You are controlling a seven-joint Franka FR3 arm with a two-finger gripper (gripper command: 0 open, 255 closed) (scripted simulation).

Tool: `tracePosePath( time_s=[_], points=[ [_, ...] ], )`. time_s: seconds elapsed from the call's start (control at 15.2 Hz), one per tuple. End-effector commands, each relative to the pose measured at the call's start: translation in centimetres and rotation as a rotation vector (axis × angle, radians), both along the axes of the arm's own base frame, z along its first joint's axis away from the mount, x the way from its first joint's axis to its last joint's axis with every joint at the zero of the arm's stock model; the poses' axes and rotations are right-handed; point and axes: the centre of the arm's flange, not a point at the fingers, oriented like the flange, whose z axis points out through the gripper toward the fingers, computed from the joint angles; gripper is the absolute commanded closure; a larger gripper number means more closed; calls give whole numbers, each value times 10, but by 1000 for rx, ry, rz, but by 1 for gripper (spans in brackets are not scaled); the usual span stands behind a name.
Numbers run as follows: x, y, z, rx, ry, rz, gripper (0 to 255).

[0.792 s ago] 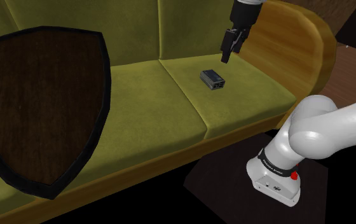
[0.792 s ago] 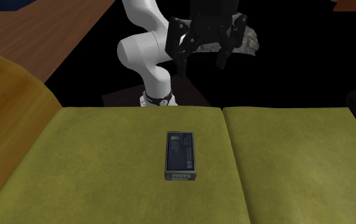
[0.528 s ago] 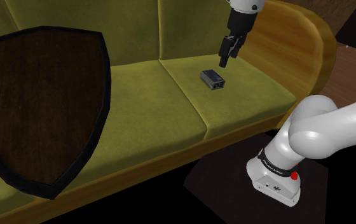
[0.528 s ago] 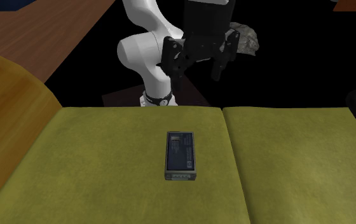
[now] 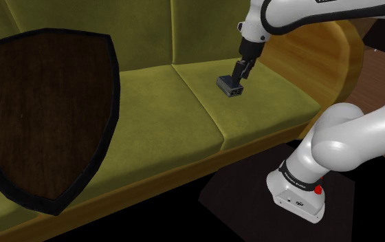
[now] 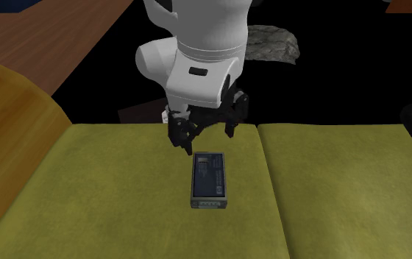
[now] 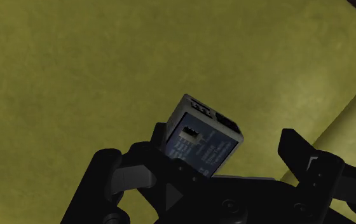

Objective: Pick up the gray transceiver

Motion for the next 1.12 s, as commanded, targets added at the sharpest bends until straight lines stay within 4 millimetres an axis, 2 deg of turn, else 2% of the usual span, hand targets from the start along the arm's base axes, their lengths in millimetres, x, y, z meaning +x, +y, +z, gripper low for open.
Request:
tracePosePath(
  time_s=[0.0,0.46,0.59,0.66,1.06],
  points=[
    [8,-12,-19,11,1,7,0],
    [8,-12,-56,11,1,7,0],
    [8,-12,-59,11,1,7,0],
    [8,-11,-59,11,1,7,255],
    [8,-11,-59,11,1,7,255]
  ],
)
